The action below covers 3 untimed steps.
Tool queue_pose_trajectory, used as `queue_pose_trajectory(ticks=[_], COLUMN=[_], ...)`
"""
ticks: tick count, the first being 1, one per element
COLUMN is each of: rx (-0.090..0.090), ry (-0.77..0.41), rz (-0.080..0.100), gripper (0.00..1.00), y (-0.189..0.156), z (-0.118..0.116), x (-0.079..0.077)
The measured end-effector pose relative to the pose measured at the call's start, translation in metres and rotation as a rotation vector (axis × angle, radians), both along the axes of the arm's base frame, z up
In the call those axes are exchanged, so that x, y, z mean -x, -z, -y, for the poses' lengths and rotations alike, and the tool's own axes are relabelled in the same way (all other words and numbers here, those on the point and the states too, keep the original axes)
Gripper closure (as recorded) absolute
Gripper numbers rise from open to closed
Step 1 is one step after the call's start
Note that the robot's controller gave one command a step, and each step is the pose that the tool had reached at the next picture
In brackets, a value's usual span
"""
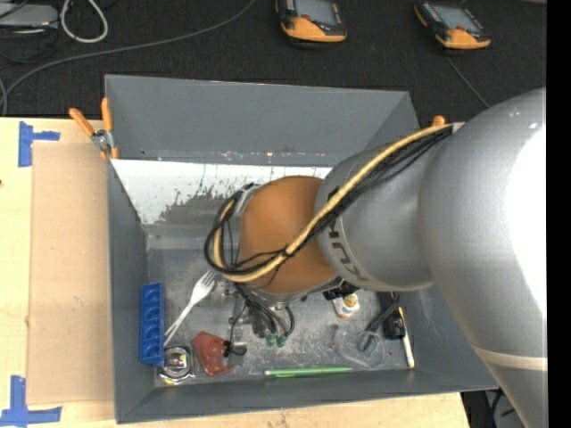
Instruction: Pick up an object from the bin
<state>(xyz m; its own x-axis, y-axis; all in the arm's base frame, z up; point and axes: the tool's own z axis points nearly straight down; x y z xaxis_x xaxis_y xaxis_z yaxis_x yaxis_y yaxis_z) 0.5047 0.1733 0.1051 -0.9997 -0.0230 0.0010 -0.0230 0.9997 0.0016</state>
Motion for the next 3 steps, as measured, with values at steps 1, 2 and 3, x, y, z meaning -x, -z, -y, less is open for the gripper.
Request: queue_pose_trajectory(ticks=[1,2,3], rx=[0.0,-0.001,-0.002], ry=[-0.238,-0.474,-0.528], rz=[0.009,-0.005,0.015], gripper=[0.0,0.0,0.0], y=[-0.003,0.001,0.025], z=[-0.026,-0.02,-0.012], x=[-0.065,-0.018,-0.071])
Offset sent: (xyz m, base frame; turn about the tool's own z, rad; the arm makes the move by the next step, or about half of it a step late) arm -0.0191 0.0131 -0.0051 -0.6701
